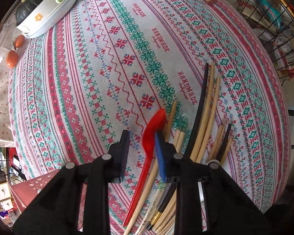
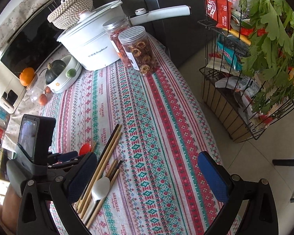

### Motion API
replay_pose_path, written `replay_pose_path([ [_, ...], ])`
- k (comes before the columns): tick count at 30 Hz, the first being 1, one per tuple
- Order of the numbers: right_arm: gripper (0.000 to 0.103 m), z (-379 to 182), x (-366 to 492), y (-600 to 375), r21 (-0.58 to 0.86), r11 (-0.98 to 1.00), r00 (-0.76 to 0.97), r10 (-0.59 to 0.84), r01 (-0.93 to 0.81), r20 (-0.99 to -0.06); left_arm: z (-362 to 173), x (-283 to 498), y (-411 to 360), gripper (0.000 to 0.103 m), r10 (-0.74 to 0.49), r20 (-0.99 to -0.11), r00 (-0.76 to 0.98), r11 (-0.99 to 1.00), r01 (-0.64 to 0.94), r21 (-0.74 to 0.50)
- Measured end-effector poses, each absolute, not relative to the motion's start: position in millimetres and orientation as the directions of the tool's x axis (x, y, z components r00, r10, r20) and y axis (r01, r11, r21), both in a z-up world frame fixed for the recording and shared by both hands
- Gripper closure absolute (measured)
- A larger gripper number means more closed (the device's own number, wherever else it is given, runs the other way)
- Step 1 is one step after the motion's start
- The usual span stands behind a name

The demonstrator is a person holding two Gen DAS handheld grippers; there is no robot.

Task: Organize utensils
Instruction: 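Grasp the red spoon by its handle with the left tool, then lift the red spoon with the left tool while the right tool grasps the white spoon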

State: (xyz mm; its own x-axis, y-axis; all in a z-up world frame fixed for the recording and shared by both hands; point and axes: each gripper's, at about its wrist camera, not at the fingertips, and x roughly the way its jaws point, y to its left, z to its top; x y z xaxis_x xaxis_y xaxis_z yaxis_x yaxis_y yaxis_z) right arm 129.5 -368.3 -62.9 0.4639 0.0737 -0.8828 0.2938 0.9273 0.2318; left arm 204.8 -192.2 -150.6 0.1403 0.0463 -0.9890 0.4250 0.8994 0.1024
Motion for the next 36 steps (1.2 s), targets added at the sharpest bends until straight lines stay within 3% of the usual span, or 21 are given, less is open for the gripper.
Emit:
replay_pose_path([
  [5,0.0,-64,133,-367,0.23,0.929,0.463,0.074,0.291,-0.883,-152,216,-200,0.075,0.028,-0.989,0.143,0.894,0.439,0.089],
  [7,0.0,-65,134,-369,0.229,0.928,0.461,0.072,0.294,-0.885,-155,221,-203,0.091,0.013,-0.988,0.154,0.892,0.445,0.081],
  [9,0.0,-69,136,-371,0.231,0.926,0.456,0.075,0.297,-0.887,-150,222,-202,0.098,0.006,-0.985,0.175,0.891,0.447,0.085],
  [17,0.001,-82,139,-374,0.303,0.902,0.433,0.152,0.306,-0.889,-81,182,-174,0.1,-0.125,-0.939,0.321,0.9,0.436,0.03],
  [25,0.03,-105,142,-334,0.391,0.896,0.34,0.308,0.211,-0.889,-19,127,-126,0.1,-0.249,-0.843,0.477,0.887,0.462,0.0],
  [36,0.044,-131,146,-267,0.318,0.94,0.233,0.285,0.119,-0.93,-28,96,-44,0.1,-0.338,-0.697,0.632,0.922,0.369,-0.113],
])
